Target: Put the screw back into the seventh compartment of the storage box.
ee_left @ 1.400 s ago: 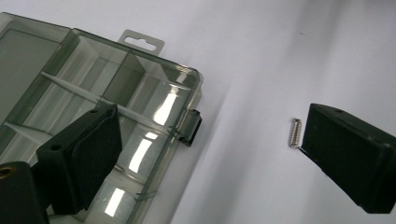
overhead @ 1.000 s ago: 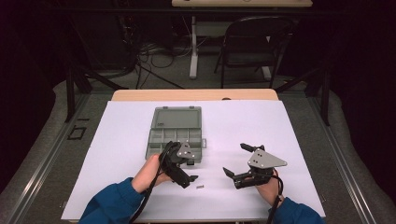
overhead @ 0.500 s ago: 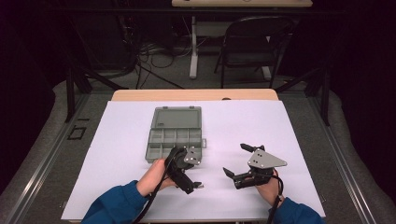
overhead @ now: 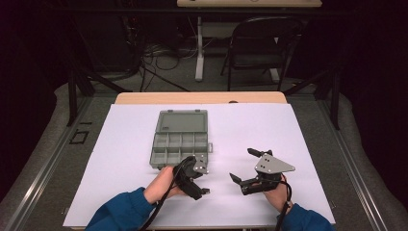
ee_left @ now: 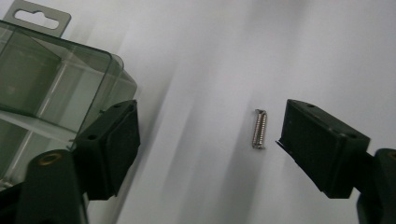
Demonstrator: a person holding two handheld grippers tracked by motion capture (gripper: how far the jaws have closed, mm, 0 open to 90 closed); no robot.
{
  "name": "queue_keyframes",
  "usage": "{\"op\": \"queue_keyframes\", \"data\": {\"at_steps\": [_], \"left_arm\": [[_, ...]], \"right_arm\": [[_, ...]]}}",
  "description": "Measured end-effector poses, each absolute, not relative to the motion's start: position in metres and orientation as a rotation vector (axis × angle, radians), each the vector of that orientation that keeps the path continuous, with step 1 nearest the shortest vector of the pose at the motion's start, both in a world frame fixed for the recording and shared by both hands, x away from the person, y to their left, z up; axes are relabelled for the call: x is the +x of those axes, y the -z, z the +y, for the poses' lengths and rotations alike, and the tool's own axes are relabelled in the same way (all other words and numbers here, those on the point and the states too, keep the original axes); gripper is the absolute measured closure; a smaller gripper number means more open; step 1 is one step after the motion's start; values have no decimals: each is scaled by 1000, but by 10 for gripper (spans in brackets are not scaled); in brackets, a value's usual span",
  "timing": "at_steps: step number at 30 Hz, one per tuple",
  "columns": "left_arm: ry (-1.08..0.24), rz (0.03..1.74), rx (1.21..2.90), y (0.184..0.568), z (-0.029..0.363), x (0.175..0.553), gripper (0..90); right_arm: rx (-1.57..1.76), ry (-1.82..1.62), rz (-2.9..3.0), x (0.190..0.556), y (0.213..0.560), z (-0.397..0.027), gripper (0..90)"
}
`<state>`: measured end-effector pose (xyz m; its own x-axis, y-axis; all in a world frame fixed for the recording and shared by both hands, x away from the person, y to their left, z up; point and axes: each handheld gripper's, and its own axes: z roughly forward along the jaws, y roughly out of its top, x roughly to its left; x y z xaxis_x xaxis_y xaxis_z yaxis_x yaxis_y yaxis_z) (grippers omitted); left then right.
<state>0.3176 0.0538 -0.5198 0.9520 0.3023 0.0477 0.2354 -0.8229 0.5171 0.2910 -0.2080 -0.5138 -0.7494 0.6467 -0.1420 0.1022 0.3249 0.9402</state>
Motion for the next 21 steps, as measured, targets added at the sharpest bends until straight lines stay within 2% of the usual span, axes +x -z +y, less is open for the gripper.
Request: {"op": "queue_keyframes", "data": {"at_steps": [12,21], "left_arm": [[-99,322,2600,530,47,317,551],[-59,307,2610,534,46,318,684]], "right_arm": [[653,-1426,2098,291,514,-208,0],[656,-1424,2093,291,514,-208,0]]}}
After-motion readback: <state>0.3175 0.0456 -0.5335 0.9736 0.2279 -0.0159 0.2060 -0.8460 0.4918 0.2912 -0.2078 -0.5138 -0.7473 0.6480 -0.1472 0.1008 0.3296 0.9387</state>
